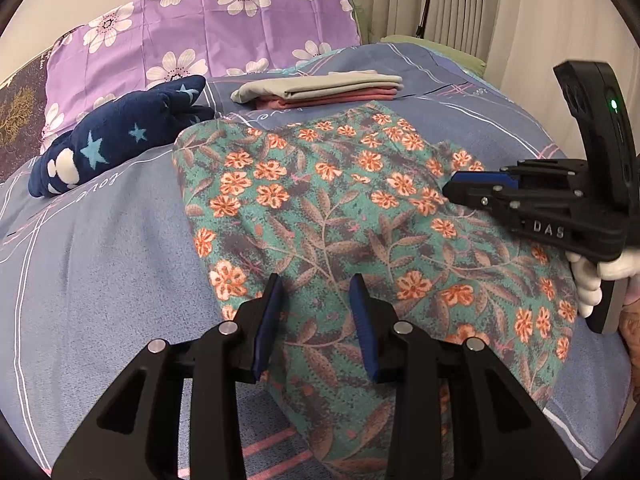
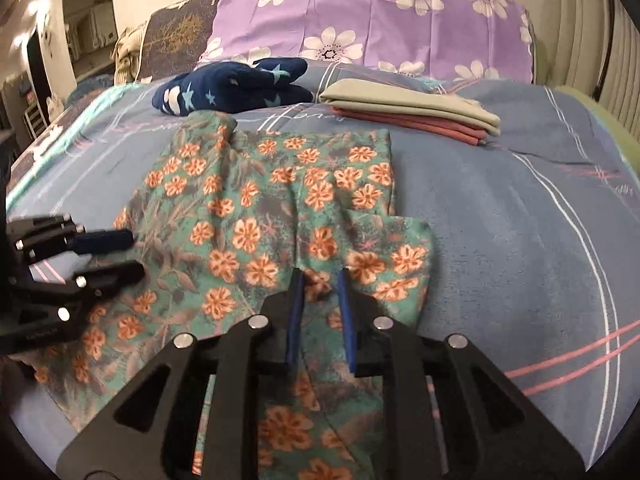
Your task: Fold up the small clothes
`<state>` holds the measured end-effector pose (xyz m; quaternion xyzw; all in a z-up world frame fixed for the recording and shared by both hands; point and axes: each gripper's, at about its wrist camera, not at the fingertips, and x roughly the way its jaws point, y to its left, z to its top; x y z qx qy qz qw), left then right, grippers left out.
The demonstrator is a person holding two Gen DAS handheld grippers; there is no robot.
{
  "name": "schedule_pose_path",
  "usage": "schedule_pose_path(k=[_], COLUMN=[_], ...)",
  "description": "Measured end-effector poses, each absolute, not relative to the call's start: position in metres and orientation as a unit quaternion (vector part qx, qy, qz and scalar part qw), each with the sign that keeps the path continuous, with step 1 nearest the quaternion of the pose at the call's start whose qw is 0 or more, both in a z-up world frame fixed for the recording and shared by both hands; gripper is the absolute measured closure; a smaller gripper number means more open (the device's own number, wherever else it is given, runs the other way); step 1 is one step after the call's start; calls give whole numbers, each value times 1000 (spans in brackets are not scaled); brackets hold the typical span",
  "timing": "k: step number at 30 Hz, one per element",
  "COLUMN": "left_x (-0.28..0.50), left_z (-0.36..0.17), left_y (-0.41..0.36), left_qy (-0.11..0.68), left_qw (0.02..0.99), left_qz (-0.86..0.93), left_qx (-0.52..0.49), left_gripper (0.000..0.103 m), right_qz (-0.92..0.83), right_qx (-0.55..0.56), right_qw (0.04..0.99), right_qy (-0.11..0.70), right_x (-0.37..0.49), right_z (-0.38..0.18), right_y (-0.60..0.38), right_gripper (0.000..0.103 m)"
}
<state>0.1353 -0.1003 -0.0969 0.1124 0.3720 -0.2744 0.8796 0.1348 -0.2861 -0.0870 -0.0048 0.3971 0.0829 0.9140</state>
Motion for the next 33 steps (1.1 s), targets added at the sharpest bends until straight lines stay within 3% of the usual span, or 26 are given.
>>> schedule_pose_path(k=[11, 15, 18, 23, 28, 33], left_x=[136, 136, 145, 170, 178, 193], left_z=[-95, -73, -66, -91, -100, -101], left_y=[-98, -76, -68, -59, -62, -73], left_qy=[375, 380, 374, 453, 470, 482], left_qw=[878, 869, 880, 840, 824, 814], left_qz=[-282, -318, -294, -297, -311, -318], left_qx=[95, -5, 12, -40, -53, -56], left_gripper=[63, 50, 44, 44, 43, 43], right_qz=[74, 91, 121, 154, 177, 219], right_qx=[133, 175, 196, 198, 173, 148], right_qw=[897, 875, 861, 847, 849, 845], right_qy=[416, 443, 453, 468, 467, 466], right_x=[125, 120, 118, 123, 132, 147], right_z=[-71, -78, -81, -88, -91, -94], right_y=[-359, -372, -373, -365, -353, -339], right_gripper=[54, 48, 42, 33, 32, 37])
